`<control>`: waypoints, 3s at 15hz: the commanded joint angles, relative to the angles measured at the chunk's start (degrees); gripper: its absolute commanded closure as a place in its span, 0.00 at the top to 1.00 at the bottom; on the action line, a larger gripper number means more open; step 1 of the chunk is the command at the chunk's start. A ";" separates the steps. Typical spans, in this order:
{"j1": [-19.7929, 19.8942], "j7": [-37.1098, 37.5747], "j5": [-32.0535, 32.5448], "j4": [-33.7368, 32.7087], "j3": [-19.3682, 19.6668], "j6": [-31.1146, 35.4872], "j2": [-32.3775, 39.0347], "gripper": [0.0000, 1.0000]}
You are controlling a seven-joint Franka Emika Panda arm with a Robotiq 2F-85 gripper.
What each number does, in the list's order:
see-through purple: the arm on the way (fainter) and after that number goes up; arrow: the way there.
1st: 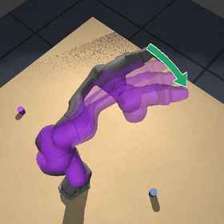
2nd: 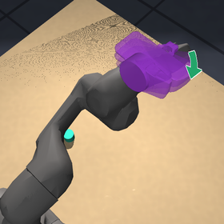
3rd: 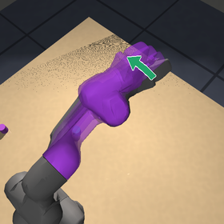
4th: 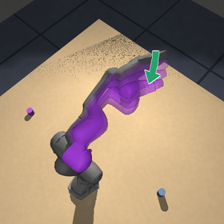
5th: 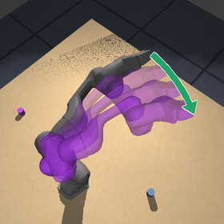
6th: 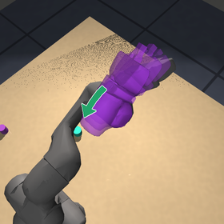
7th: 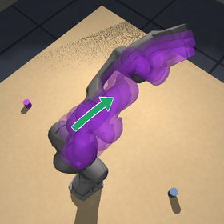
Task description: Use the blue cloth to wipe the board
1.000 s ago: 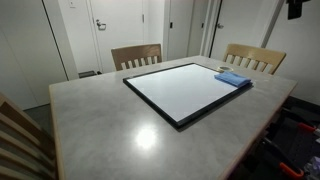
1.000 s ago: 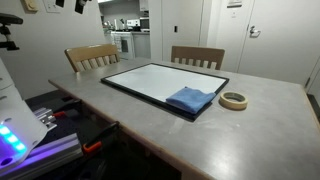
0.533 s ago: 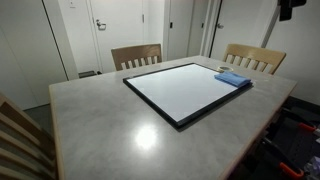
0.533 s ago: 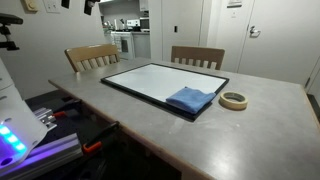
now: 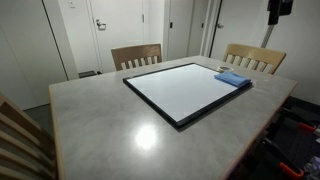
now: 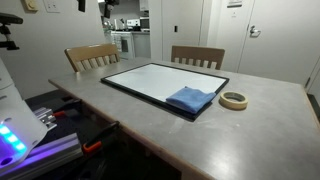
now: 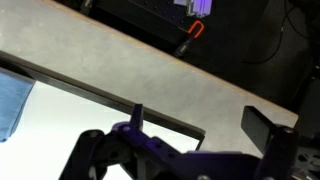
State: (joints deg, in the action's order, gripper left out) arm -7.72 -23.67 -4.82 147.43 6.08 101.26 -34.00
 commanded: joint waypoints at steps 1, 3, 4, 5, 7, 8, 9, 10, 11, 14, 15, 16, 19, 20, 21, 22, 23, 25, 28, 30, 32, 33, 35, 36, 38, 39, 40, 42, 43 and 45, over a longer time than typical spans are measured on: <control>1.37 -5.80 2.47 -0.09 1.75 3.88 2.42 1.00; 1.95 -8.41 3.91 -0.50 3.17 5.99 3.26 1.00; 2.24 -9.39 4.32 -0.69 3.85 6.94 3.65 1.00; 2.52 -10.44 4.41 -0.93 4.71 7.89 3.90 1.00; 2.39 -9.07 3.19 -0.22 3.90 6.91 2.39 1.00; 2.63 -9.50 3.14 -0.31 4.25 7.00 2.43 1.00; 2.63 -9.45 3.13 -0.30 4.22 6.93 2.38 1.00; 2.60 -9.37 3.14 -0.30 4.09 6.92 2.32 1.00; 2.54 -9.27 3.15 -0.29 3.86 6.92 2.31 1.00; 2.33 -9.68 3.31 0.08 3.74 6.80 2.58 1.00; 2.35 -10.30 3.57 0.42 3.94 7.48 2.94 1.00; 2.41 -11.28 4.00 0.74 4.24 8.46 3.38 1.00; 3.26 -14.05 5.99 0.88 5.27 11.15 5.16 1.00; 3.56 -15.23 6.56 0.67 5.84 12.14 5.97 1.00; 3.96 -16.64 7.30 0.44 6.40 13.25 6.93 1.00; 4.27 -18.58 7.89 -0.05 7.15 14.57 8.16 1.00; 4.70 -19.97 8.39 -0.27 7.69 15.98 9.28 1.00; 5.55 -23.49 8.68 -1.15 8.97 18.71 11.91 1.00; 7.18 -27.88 8.43 -2.49 10.33 23.03 16.16 1.00; 8.41 -30.11 8.24 -3.38 10.89 26.26 18.95 1.00; 9.56 -32.41 7.63 -4.48 11.50 29.45 22.00 1.00; 10.19 -33.28 7.31 -5.08 11.73 30.94 23.58 1.00; 11.53 -35.64 5.99 -6.46 12.52 33.35 26.90 1.00; 12.25 -36.97 5.07 -7.37 12.96 34.36 28.64 1.00; 13.74 -40.42 2.18 -9.81 13.61 35.34 32.39 1.00; 14.50 -43.13 -0.62 -11.09 13.76 34.62 33.87 1.00; 15.00 -38.54 2.78 -7.33 11.59 34.34 29.09 1.00; 16.22 -41.31 0.59 -9.32 11.77 34.41 31.87 1.00; 16.43 -41.45 0.46 -9.86 11.73 34.41 32.58 1.00; 16.45 -41.43 0.46 -10.19 11.63 34.41 32.95 1.00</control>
State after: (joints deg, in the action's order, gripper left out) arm 6.25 -65.15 -4.36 137.25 20.21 135.76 -1.02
